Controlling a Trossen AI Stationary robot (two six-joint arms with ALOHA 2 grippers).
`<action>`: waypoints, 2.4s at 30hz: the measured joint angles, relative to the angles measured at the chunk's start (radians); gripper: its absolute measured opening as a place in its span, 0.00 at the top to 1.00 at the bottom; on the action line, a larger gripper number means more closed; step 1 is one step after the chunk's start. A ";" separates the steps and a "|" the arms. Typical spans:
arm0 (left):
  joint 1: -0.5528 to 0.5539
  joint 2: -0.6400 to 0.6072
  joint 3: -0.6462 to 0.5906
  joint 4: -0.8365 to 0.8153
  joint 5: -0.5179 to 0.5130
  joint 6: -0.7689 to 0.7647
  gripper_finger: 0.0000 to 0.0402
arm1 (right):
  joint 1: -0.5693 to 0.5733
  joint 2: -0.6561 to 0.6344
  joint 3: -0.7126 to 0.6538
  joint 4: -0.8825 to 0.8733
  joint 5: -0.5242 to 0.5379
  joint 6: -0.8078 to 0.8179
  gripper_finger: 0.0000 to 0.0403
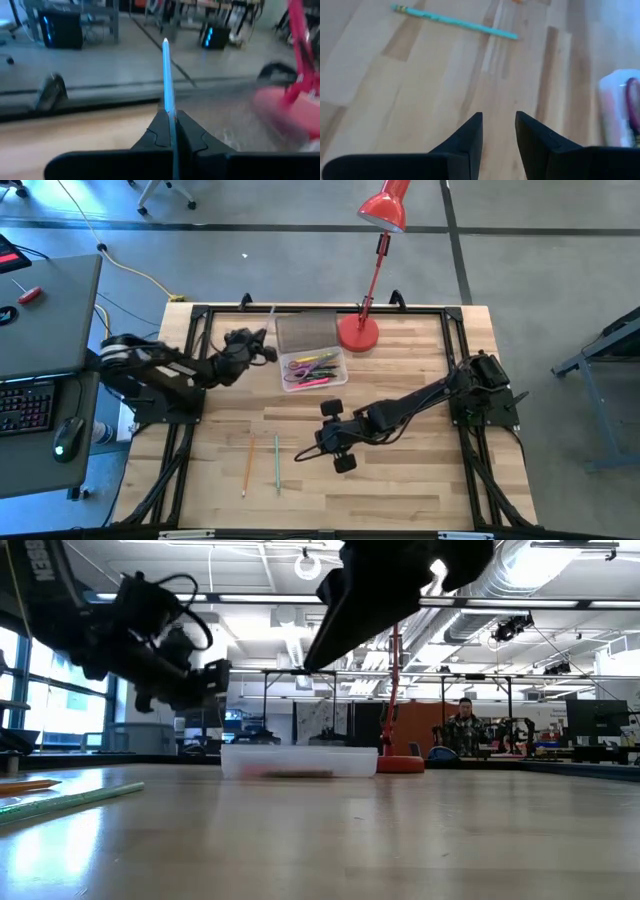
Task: Pick & place school supplies into a supply box
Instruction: Put the blue pencil into the black supply box, then put the orange pencil into the black supply box
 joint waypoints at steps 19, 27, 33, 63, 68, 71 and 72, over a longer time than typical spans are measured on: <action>-0.113 -0.130 0.130 -0.435 0.532 -0.016 0.92 | 0.077 -0.023 0.000 -0.134 -0.003 0.022 0.77; -0.235 0.048 0.428 -0.735 0.499 0.154 0.91 | 0.079 -0.076 0.000 -0.209 0.032 0.084 0.77; -0.236 0.163 0.509 -0.823 0.473 0.124 0.83 | 0.080 -0.076 0.000 -0.209 0.029 0.089 0.77; -0.543 -0.167 0.878 -1.796 0.449 -0.217 0.73 | 0.075 -0.076 0.000 -0.150 0.037 0.036 0.77; -0.785 -0.159 0.859 -1.935 0.448 -0.609 0.70 | 0.072 -0.076 0.000 -0.142 0.044 0.031 0.77; -0.940 -0.140 0.831 -1.889 0.447 -0.881 0.70 | 0.070 -0.076 0.000 -0.137 0.044 0.006 0.77; -0.988 -0.129 0.825 -1.888 0.445 -0.974 0.71 | 0.070 -0.076 0.000 -0.133 0.044 -0.003 0.77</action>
